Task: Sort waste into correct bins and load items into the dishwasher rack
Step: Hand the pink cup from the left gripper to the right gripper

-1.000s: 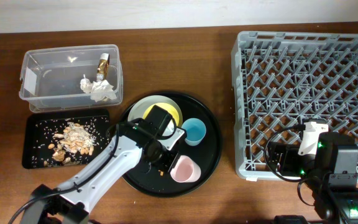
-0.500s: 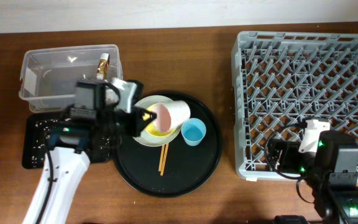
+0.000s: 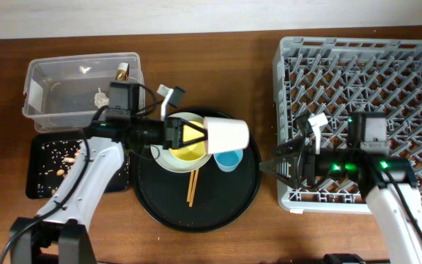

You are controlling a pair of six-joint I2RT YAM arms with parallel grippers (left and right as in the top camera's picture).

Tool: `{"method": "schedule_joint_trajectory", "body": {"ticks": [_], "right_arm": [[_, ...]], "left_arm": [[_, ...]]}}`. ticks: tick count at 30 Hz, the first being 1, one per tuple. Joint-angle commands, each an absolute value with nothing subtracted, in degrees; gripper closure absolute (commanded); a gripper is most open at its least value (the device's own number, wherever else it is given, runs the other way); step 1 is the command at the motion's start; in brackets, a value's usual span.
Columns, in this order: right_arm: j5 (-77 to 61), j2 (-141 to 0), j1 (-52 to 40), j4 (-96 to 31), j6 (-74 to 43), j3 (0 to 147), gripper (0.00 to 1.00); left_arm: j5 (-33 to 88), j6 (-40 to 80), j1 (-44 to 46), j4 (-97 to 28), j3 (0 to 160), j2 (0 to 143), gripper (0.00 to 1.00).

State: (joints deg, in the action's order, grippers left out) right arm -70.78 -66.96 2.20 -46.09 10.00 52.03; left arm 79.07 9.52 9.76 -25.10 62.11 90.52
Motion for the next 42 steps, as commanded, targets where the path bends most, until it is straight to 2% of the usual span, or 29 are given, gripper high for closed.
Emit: {"method": "schedule_joint_trajectory", "body": {"ticks": [1, 7, 12, 16, 23, 37, 42], "right_arm": [[-83.94, -70.65, 1.43, -45.54, 16.84, 53.15, 0.02], [-84.71, -71.72, -0.12, -41.69, 17.30, 53.15, 0.02], [-84.71, -71.72, -0.12, -41.45, 17.32, 53.15, 0.01], [-84.71, -71.72, -0.10, -40.60, 17.32, 53.15, 0.14], [-84.66, -71.72, -0.10, -38.46, 17.32, 53.15, 0.28], [-83.81, -71.72, -0.10, -34.61, 17.32, 53.15, 0.27], [-83.81, -71.72, -0.10, -34.63, 17.32, 53.15, 0.29]], "left_arm": [[78.30, 11.99, 12.95, -23.75, 62.39, 90.87, 1.00], [76.86, 18.48, 17.56, -18.06, 62.39, 90.91, 1.00], [76.64, 19.31, 19.64, -16.51, 62.39, 90.91, 1.00], [76.44, 19.94, 20.38, -16.47, 62.39, 90.91, 1.00], [76.47, 19.97, 20.38, -16.53, 62.39, 90.91, 1.00], [76.51, 20.16, 20.36, -16.53, 62.41, 90.91, 1.00], [76.49, 20.16, 20.36, -16.53, 62.39, 90.91, 1.00]]}}
